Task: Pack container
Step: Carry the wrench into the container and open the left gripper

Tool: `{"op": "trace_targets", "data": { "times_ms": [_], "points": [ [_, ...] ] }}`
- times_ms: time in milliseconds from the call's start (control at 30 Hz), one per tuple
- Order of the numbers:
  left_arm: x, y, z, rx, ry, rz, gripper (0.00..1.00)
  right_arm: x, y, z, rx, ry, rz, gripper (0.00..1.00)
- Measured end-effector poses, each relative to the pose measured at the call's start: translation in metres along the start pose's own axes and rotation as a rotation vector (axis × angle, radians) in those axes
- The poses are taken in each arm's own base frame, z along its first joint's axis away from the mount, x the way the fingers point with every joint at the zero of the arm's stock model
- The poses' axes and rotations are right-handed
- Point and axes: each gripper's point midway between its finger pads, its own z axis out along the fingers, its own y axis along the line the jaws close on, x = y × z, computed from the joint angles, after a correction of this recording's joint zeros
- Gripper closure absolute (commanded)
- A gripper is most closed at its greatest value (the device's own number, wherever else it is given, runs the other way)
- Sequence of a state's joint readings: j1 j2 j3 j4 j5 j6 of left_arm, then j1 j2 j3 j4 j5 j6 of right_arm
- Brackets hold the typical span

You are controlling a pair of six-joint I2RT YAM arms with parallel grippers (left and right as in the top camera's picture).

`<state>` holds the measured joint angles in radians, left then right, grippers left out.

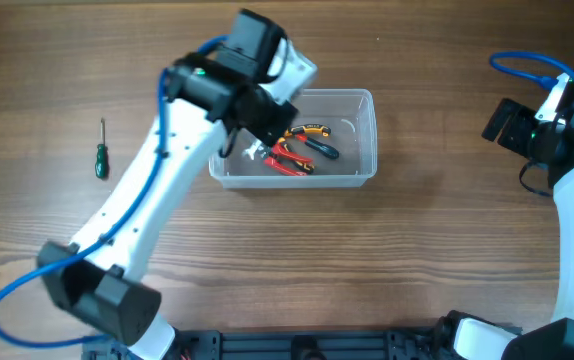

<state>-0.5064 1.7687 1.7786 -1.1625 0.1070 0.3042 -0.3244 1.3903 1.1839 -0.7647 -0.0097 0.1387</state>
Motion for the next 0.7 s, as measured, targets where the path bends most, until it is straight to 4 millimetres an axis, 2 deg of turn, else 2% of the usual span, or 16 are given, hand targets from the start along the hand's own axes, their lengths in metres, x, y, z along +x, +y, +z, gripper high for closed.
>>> {"op": "trace_targets", "data": {
  "times_ms": [400, 567, 700],
  "points": [
    [0.02, 0.001, 0.09, 0.059, 0.186, 0.086, 0.96, 0.0, 0.0, 0.0, 0.0, 0.0, 0.0, 0.0],
    [0.016, 0.0, 0.106, 0.077, 0.177, 0.092, 0.96, 0.0, 0.0, 0.0, 0.0, 0.0, 0.0, 0.0],
    [0.009, 0.004, 0.11, 0.072, 0.146, 0.094, 0.96, 0.0, 0.0, 0.0, 0.0, 0.0, 0.0, 0.0]
  ]
}}
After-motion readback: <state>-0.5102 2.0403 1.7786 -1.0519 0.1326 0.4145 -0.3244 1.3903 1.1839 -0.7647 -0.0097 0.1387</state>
